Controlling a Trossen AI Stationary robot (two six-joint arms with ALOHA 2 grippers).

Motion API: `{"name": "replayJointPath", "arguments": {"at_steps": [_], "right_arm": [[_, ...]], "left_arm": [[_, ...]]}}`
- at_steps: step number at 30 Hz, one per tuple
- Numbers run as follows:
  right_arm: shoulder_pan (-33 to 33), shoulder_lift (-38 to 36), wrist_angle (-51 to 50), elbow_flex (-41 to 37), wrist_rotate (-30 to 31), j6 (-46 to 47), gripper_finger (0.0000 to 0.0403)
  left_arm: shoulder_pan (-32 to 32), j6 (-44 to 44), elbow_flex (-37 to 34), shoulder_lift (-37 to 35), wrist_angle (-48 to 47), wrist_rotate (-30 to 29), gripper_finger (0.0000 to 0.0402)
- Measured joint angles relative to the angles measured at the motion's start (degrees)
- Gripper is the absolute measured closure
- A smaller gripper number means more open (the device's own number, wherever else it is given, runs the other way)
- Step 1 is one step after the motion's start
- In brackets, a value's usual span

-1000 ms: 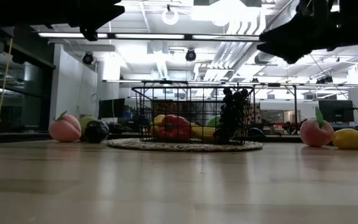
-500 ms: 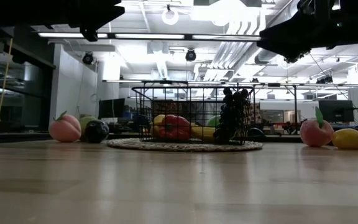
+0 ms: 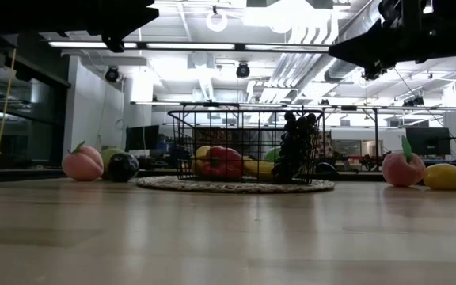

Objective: Build produce basket
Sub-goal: Put the left peach into the wire basket

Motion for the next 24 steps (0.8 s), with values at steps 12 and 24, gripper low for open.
{"name": "replayJointPath", "arguments": {"at_steps": [12,24], "right_arm": [[0.0,0.01,-0.16,0.02,0.02,-0.6,0.04],[-0.02,0.03,-0.68,0.04,0.04,-0.3,0.0402]], "left_arm": [[-0.02,1.06,0.0,0.0,0.02,-1.26,0.025],[7.55,-17.57,19.11,3.37,-54.94,-26.92,0.0181]]}}
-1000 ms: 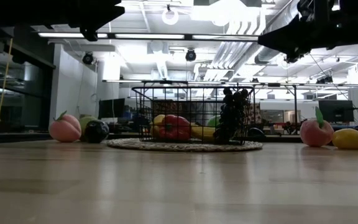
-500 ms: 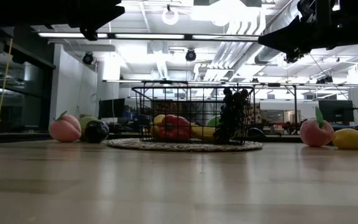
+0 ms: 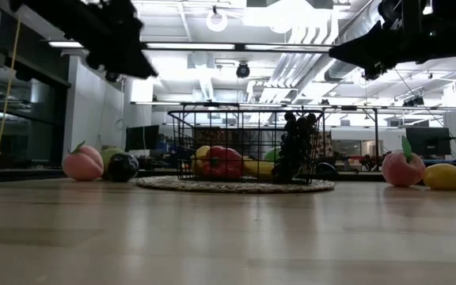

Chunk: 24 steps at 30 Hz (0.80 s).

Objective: Build produce basket
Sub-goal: Put the left peach into the wire basket

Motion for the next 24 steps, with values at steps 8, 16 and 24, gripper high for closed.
{"name": "replayJointPath", "arguments": {"at_steps": [8,16,24], "right_arm": [[-0.11,0.0,-1.16,0.0,0.0,1.06,0.0402],[-0.1,0.0,-1.67,0.0,0.01,1.3,0.0403],[-0.09,0.0,-1.94,0.0,0.02,1.31,0.0403]], "left_arm": [[11.54,-24.27,9.77,6.58,-34.94,1.09,0.0168],[20.24,-22.51,9.77,12.97,-39.28,8.55,0.0168],[27.17,-18.85,9.77,17.3,-39.45,11.49,0.0168]]}}
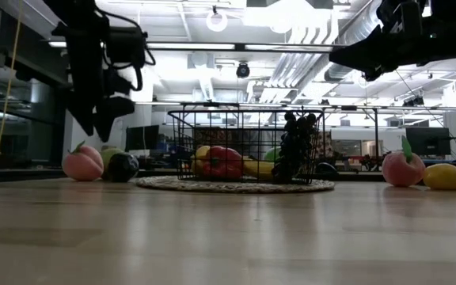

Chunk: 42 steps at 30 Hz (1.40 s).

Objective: Build produce basket
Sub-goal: Put the left peach into the wire basket

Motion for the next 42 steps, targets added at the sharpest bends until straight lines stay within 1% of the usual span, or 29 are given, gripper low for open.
{"name": "replayJointPath", "arguments": {"at_steps": [4,9,14,16,19,21,26,31,38,42], "right_arm": [[-0.02,0.0,-0.12,0.0,0.0,0.0,0.0403],[-0.02,0.0,-0.13,0.0,0.0,0.0,0.0403],[-0.02,0.0,-0.14,0.0,0.0,0.03,0.0403],[0.0,0.0,-0.16,0.0,0.0,0.07,0.0403],[-0.01,0.0,-0.56,0.0,0.0,0.09,0.0403],[-0.02,0.0,-1.1,0.0,0.01,0.09,0.0403],[0.0,0.0,-1.5,0.0,0.02,0.11,0.0403],[-0.02,0.0,-1.49,0.0,0.02,0.09,0.0403],[-0.02,0.0,-1.47,0.0,0.02,0.17,0.0403],[-0.02,0.0,-1.47,0.0,0.01,0.17,0.0403]], "left_arm": [[1.74,1.97,0.0,0.69,-0.06,0.6,0.0167],[2.45,2.91,0.0,0.4,0.12,1.65,0.0167],[4.18,6.31,0.0,0.42,0.12,6.28,0.0167],[4.79,6.88,0.0,0.42,0.14,6.21,0.0167],[5.93,6.31,0.0,0.42,0.49,2.16,0.0166],[6.75,5.99,0.0,0.42,0.59,0.94,0.0166],[9.01,5.53,0.0,0.42,0.67,1.84,0.0166],[11.23,6.33,0.0,1.57,0.77,4.45,0.0166],[13.02,8.05,0.0,5.98,2.65,6.1,0.0166],[13.1,9.53,0.24,8.01,4.57,5.61,0.0166]]}}
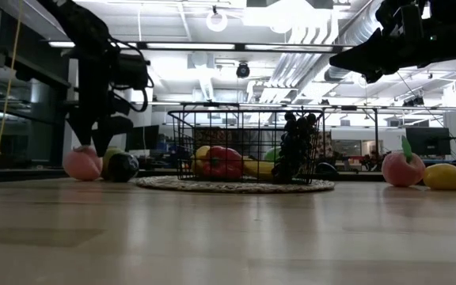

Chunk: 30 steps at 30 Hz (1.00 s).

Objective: Build produce basket
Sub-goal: Put the left peach into the wire basket

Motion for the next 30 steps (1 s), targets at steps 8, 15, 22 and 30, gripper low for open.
{"name": "replayJointPath", "arguments": {"at_steps": [8,15,22,30], "right_arm": [[0.01,0.0,-0.48,0.0,0.01,-0.11,0.0403],[0.0,-0.02,-0.61,0.0,0.01,-0.15,0.0403],[0.0,0.0,-0.8,0.0,0.01,-0.15,0.0403],[0.0,0.0,-0.81,0.0,0.01,-0.15,0.0403]], "left_arm": [[-0.02,0.35,-0.08,0.71,-0.42,-0.14,0.0167],[-0.02,0.47,-0.13,0.76,-0.8,-0.04,0.0197],[-0.02,0.46,-0.15,0.78,-0.97,0.1,0.024],[-0.07,0.53,-0.2,0.53,-0.99,0.18,0.0244]]}}
